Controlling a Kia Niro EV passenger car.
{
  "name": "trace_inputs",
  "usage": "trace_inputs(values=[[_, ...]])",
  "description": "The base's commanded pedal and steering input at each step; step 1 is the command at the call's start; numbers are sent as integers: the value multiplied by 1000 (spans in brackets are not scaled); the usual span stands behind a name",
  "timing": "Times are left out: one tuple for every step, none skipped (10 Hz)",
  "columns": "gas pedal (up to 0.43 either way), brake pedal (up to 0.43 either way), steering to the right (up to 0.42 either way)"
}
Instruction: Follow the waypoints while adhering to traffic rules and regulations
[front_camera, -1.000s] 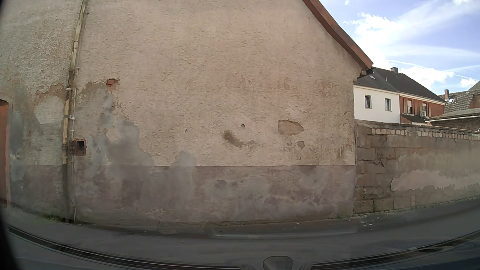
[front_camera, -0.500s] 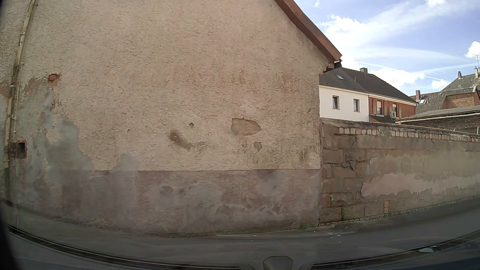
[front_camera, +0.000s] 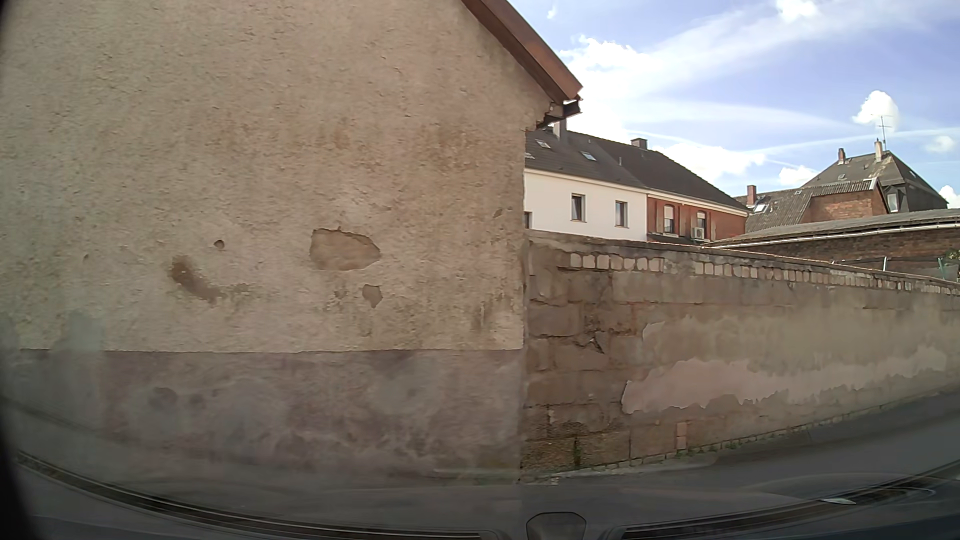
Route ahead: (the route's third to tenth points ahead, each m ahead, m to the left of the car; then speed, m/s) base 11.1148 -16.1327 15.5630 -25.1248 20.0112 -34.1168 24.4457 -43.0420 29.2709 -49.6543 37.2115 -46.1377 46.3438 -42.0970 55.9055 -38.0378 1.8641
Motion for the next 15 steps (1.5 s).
trace_inputs(values=[[169,0,797],[169,0,789],[169,0,786],[169,0,786],[169,0,781],[177,0,776],[177,0,771],[189,0,763],[197,0,751],[209,0,731],[209,0,707],[220,0,689],[220,0,664],[220,0,644],[228,0,632]])
